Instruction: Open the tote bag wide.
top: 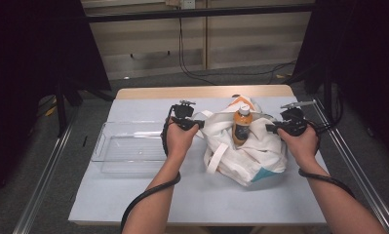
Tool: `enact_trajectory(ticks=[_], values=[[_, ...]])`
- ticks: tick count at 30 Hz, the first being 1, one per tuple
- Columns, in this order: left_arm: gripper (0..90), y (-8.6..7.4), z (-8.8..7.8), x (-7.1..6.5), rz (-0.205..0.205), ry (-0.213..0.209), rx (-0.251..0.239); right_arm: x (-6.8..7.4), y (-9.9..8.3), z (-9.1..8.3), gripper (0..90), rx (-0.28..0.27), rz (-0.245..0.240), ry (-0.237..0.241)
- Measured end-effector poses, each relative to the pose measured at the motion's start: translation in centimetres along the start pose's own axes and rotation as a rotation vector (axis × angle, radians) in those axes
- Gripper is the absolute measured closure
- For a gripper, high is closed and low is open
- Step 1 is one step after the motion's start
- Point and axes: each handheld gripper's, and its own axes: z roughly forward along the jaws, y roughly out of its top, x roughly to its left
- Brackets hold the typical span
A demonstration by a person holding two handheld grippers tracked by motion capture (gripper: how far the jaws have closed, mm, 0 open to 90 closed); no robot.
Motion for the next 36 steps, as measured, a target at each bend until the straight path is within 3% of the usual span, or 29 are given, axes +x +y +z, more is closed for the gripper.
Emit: enact_trajectory(ticks=[8,14,22,30,36], values=[[73.9,0.6,-1.3,-0.6,0.016,-0.004,-0.028,0.6,0.0,-1.0,48.2,-0.009,-0.014,-0.009],[70.2,1.0,-2.1,-1.2,0.028,-0.022,-0.044,1.0,0.2,-2.1,46.9,-0.017,-0.042,-0.017],[65.4,1.2,-2.0,-2.9,0.03,-0.076,-0.064,1.3,0.2,-2.6,45.2,-0.024,-0.041,-0.015],[61.6,0.7,-0.8,-4.4,0.025,-0.16,-0.032,1.3,-0.5,-2.3,45.2,-0.008,-0.045,-0.005],[58.2,0.1,0.0,-4.7,0.011,-0.201,-0.006,1.2,-0.9,-2.0,44.8,0.003,-0.038,-0.004]])
